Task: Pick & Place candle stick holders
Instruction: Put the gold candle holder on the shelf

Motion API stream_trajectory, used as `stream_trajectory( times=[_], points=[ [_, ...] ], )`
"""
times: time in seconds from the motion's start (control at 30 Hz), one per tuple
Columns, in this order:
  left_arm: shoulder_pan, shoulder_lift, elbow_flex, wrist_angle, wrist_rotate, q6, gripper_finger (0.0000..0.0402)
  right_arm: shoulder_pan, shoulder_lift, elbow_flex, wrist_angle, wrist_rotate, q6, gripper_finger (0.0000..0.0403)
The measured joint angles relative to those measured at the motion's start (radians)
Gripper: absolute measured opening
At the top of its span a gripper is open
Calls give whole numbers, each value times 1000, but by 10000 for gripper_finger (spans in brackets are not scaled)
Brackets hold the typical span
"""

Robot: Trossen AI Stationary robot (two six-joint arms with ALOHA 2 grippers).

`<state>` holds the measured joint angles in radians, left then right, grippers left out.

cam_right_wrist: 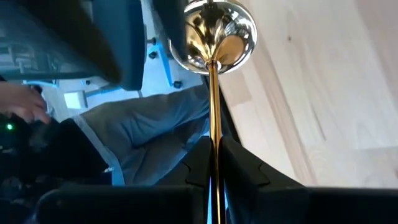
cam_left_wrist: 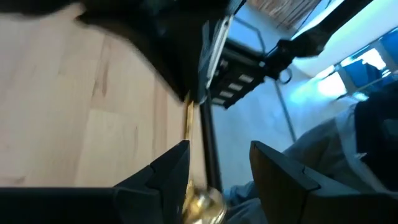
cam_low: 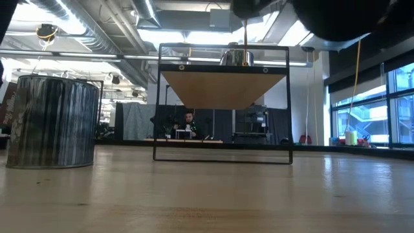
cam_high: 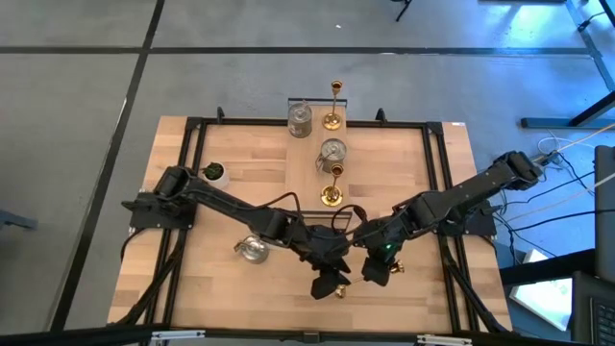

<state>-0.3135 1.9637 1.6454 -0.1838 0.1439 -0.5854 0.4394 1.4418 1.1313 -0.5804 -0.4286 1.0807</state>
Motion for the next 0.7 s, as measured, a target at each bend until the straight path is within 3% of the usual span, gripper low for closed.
stream_trajectory(
  times=[0.7],
  points=[
    [19, 35, 1, 2, 17, 13, 164, -16, 0, -2, 61, 61, 30, 34]
  ],
)
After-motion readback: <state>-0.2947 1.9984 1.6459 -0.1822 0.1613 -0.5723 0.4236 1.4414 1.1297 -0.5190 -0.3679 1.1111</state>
